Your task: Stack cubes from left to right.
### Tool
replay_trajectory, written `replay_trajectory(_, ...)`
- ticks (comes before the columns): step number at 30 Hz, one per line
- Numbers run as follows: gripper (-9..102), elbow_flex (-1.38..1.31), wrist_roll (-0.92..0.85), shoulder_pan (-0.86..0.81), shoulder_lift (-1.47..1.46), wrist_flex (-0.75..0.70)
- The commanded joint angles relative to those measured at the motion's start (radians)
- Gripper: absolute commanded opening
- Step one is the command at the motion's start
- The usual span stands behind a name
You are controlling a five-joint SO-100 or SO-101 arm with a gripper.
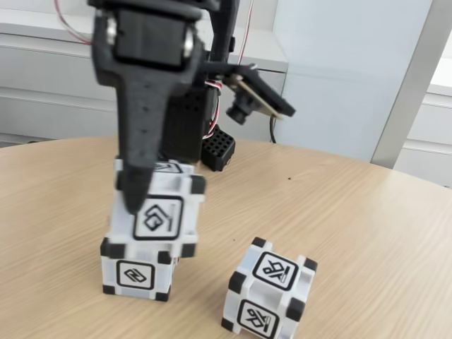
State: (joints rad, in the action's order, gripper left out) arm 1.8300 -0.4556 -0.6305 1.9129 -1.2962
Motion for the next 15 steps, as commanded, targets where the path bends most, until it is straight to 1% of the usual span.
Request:
replay_trajectory(1,12,-0.003,0.006,-0.014,0.043,0.006)
replay_trajectory(8,12,-0.003,0.052,-0.015,0.043,-0.012)
replay_trajectory(13,12,-0.005,0.014,-0.014,0.044,-0.16)
replay_trajectory(15,12,-0.014,0.012,-0.014,0.044,-0.196)
